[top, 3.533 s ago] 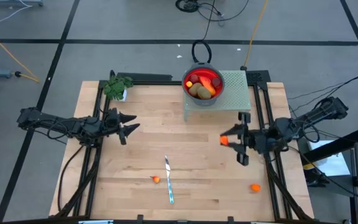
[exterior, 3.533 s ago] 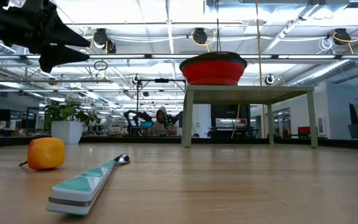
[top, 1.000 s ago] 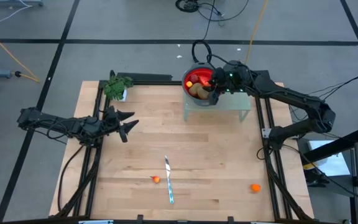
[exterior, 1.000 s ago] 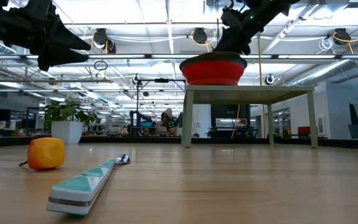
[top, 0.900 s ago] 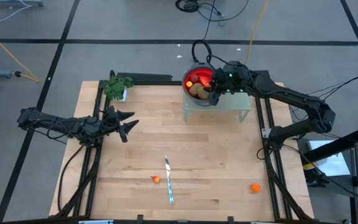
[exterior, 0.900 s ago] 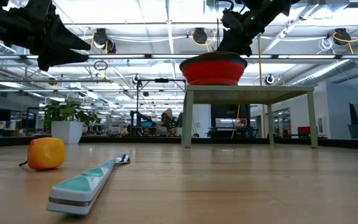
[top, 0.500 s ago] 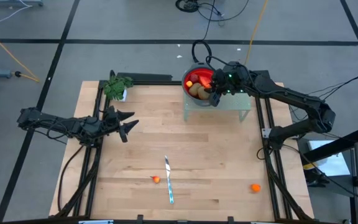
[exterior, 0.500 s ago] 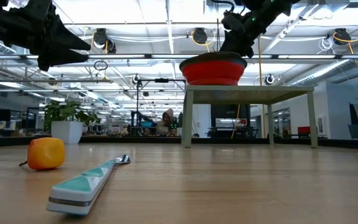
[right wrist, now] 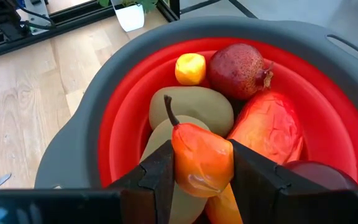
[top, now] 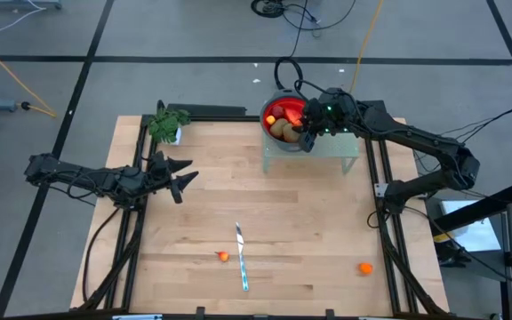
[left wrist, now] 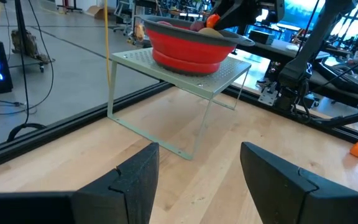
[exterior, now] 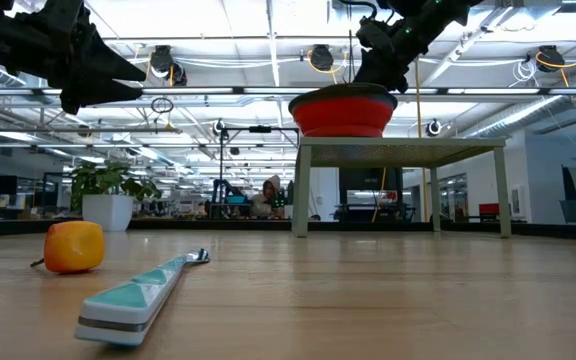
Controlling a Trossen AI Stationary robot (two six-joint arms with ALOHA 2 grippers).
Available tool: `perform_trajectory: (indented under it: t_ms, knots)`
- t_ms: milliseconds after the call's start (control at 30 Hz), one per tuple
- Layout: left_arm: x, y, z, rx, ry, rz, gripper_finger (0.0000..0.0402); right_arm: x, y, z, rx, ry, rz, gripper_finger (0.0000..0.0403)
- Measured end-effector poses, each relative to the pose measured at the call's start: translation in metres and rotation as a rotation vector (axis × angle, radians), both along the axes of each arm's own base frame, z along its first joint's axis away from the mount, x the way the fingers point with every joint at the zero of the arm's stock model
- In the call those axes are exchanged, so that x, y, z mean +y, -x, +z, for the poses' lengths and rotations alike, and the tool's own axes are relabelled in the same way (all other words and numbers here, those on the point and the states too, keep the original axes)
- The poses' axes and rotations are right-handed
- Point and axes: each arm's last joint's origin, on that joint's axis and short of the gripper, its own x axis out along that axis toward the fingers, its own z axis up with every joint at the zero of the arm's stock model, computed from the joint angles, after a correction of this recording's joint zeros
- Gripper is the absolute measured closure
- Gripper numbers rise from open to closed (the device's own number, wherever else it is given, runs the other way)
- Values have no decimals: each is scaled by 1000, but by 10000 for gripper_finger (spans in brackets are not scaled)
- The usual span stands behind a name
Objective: Pick & Place Fruit
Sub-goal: Put the peach into the red strainer bowl on the shelf
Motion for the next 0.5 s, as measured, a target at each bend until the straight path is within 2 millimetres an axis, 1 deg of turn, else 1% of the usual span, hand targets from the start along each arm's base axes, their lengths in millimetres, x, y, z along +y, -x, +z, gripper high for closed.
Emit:
perform_trajectory:
  t_ms: [233,500]
  knots:
    - [0,0,0,0,0,0,176,0,0,0,3,5,-8,277]
    - [0,0,0,0,0,0,176,-2,1,0,6,10,-61,277]
